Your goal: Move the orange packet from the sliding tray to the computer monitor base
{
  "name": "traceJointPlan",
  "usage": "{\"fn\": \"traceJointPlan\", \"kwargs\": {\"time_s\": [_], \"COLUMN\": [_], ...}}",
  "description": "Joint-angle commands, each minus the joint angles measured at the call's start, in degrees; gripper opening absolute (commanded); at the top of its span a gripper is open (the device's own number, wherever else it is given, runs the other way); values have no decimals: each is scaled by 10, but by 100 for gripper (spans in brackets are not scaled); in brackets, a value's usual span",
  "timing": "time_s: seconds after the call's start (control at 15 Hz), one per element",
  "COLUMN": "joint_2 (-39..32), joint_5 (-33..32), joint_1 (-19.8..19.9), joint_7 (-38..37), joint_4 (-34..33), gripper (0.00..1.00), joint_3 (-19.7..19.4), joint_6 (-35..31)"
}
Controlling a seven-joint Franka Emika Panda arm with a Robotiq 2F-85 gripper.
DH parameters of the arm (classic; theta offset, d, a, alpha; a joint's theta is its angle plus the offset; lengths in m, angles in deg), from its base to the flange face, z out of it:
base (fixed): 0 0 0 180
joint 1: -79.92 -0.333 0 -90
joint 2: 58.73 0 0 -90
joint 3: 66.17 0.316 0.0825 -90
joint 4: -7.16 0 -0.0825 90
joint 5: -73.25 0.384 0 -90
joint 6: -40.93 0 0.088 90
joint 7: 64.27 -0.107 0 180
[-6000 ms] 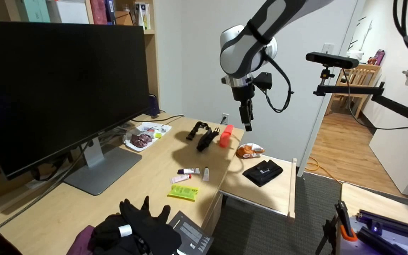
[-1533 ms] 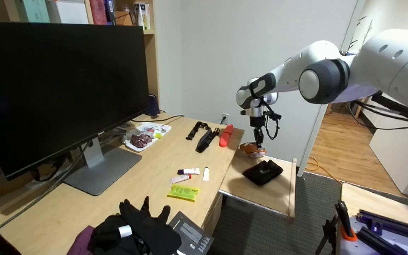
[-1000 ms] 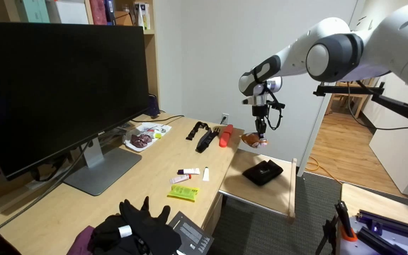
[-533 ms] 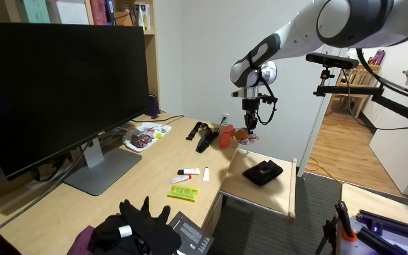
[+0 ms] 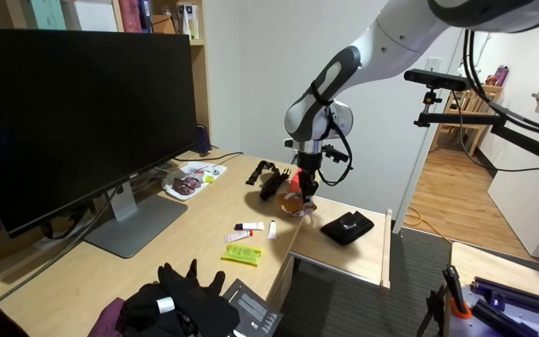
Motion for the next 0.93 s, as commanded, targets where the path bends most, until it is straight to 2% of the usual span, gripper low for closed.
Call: {"fn": "traceJointPlan", "kwargs": {"time_s": [0.0, 0.27, 0.53, 0.67, 0.8, 0.87], "joint_2": [72, 115, 132, 143, 159, 169], "joint_5": [40, 30, -9, -37, -77, -106], "joint_1": [-15, -25, -58, -89, -135, -177], "joint_7": [23, 32, -2, -23, -71, -133], "joint_4": [142, 227, 238, 230, 217, 207], "gripper": [7, 7, 7, 7, 7, 7], "joint_3": [30, 66, 49, 15, -37, -87], "joint_6": [-123, -262, -305, -301, -267, -229]}}
